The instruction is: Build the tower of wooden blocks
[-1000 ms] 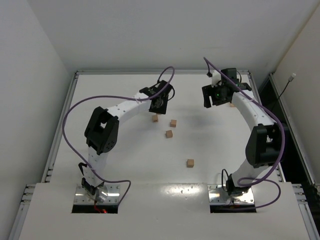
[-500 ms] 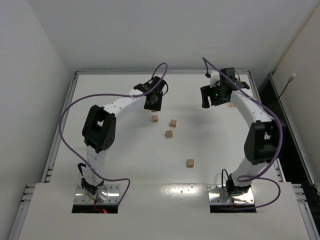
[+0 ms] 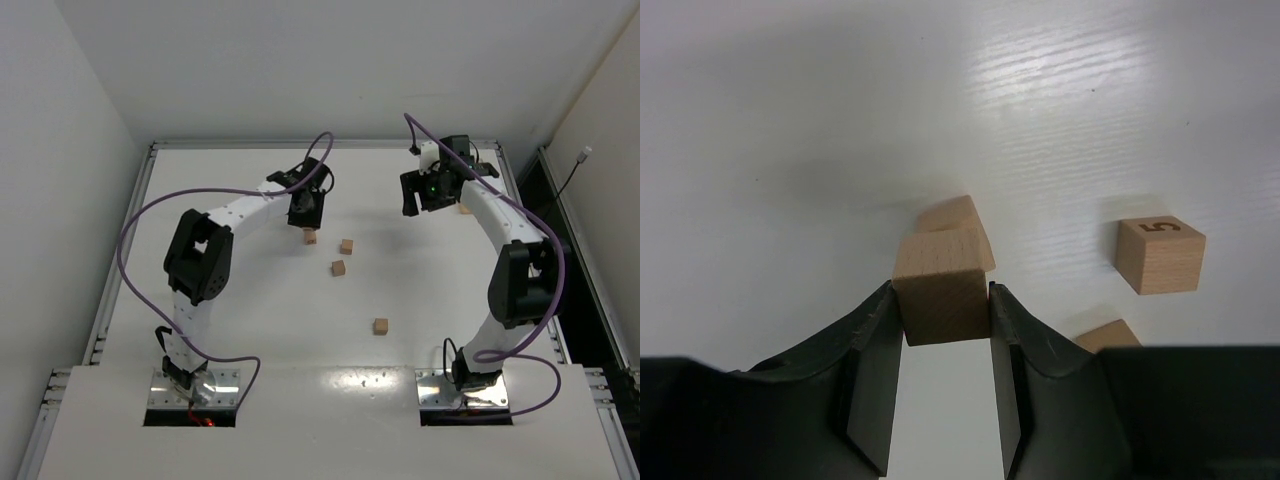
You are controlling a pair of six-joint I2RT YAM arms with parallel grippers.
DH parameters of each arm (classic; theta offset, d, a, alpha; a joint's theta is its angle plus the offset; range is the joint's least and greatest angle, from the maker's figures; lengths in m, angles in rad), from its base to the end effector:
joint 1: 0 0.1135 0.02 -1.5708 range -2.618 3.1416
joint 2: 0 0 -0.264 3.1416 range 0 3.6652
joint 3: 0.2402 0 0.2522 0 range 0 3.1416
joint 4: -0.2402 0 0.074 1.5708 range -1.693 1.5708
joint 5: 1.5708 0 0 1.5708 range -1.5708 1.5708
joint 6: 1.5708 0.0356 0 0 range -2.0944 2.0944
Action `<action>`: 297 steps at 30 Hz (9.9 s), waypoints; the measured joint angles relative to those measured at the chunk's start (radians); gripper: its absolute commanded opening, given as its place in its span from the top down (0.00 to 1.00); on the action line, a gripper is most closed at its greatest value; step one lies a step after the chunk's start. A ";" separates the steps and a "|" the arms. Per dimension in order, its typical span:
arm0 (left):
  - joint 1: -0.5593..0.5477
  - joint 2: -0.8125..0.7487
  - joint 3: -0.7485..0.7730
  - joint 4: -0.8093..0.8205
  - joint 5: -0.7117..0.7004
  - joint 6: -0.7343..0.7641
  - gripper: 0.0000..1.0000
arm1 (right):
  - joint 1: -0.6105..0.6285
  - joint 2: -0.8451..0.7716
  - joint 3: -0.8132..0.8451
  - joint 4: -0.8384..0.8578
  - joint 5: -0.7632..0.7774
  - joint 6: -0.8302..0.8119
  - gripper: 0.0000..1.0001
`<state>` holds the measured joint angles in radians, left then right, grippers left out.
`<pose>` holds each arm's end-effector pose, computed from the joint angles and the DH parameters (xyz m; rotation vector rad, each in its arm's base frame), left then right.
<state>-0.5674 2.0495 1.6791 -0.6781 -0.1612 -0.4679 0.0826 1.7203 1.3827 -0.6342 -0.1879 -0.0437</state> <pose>0.3793 -0.2349 0.2205 0.0734 2.6051 -0.1617 0.3700 0.0373 0.2600 -0.2336 2.5256 0.2541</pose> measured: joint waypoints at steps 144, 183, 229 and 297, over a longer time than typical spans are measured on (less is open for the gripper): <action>0.435 -0.299 -0.129 0.055 0.128 0.150 0.00 | 0.269 0.322 0.138 -0.137 -0.288 -0.750 0.36; 0.451 -0.278 -0.145 0.081 0.185 0.152 0.00 | 0.363 0.474 0.286 -0.189 -0.215 -0.793 0.44; 0.451 -0.253 -0.152 0.083 0.196 0.152 0.00 | 0.388 0.515 0.796 -0.547 -0.246 -0.846 1.00; 0.497 -0.248 -0.162 0.085 0.218 0.148 0.00 | 0.528 0.744 0.939 -0.448 -0.152 -0.689 1.00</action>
<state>-0.0708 1.8019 1.5169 -0.5934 0.0570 -0.3195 0.6109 2.4645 2.3215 -1.0824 -0.3397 -0.7330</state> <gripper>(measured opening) 0.996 0.314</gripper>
